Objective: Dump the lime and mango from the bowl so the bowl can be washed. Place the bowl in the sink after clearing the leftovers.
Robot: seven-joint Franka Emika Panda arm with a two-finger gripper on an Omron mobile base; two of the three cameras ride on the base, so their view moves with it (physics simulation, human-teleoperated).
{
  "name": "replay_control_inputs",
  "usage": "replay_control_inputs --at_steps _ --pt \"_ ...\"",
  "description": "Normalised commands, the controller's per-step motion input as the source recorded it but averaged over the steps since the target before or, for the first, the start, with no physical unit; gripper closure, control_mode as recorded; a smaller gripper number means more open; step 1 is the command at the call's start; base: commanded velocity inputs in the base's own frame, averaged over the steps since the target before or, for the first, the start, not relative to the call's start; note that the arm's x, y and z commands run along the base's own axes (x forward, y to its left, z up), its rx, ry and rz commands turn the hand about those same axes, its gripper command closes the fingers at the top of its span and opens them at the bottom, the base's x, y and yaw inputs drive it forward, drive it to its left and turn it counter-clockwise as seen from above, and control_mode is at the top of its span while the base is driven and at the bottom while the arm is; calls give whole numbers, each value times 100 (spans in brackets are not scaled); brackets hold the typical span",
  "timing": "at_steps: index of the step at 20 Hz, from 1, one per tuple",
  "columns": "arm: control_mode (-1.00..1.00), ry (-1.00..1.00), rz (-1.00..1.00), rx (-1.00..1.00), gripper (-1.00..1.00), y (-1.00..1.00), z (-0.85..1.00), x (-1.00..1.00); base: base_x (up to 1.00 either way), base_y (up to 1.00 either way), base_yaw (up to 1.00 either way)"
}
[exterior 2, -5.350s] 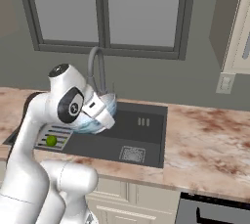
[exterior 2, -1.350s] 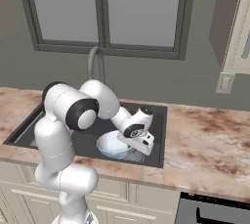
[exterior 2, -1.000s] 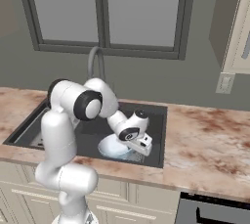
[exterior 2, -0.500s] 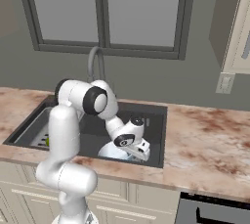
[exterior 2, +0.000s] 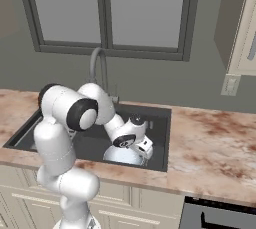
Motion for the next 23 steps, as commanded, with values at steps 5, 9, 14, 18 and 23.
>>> replay_control_inputs --at_steps 5,9,14,18,23 --pt "-100 -25 -10 -3 -100 0 100 -10 0 0 0" --pt "-100 -29 -9 -4 -100 0 100 -39 0 0 0" --pt "-100 -28 0 -5 -100 5 100 -75 0 0 0" --pt "-100 -30 0 -12 -100 31 100 -81 0 0 0" --pt "-100 -31 0 -17 -100 51 100 -68 0 0 0"
